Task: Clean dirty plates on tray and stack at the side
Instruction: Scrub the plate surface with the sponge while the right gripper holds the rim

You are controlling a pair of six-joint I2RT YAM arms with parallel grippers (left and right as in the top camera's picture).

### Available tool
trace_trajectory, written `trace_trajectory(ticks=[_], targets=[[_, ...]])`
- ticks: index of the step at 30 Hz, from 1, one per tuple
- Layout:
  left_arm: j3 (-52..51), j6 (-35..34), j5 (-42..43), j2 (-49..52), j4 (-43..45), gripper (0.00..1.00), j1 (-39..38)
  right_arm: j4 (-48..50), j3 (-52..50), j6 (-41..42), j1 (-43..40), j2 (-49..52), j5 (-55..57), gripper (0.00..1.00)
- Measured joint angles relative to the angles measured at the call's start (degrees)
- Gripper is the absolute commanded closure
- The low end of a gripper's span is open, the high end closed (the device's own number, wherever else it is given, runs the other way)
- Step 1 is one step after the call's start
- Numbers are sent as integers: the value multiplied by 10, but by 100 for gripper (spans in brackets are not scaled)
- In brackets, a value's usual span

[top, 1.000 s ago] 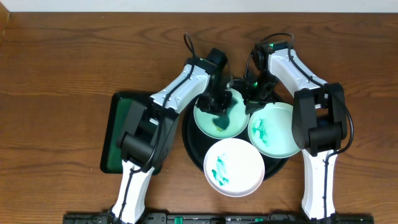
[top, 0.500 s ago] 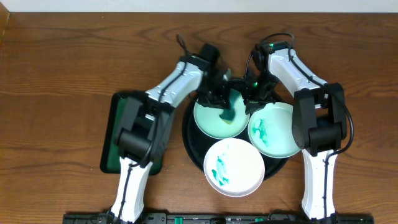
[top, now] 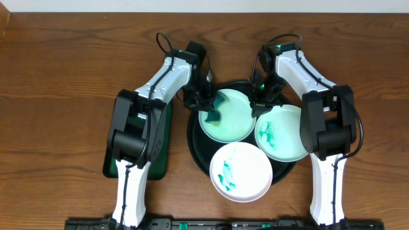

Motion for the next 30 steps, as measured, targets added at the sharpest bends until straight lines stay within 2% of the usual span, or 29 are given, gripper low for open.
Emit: trace_trajectory(ticks=[9,13,20,30], targets=[[10,-7,-67,-1,-85,93,-1,2,0,3,4,0,-9,99],[10,23,-76,-1,-106,93,-8,2,0,3,6,0,-15,99],[10,86,-75,-1,-96,93,-47,0,0,4,6,0,-16,99],[10,98,-81,-5,-64,93,-119,-9,0,5,5,0,2,99]])
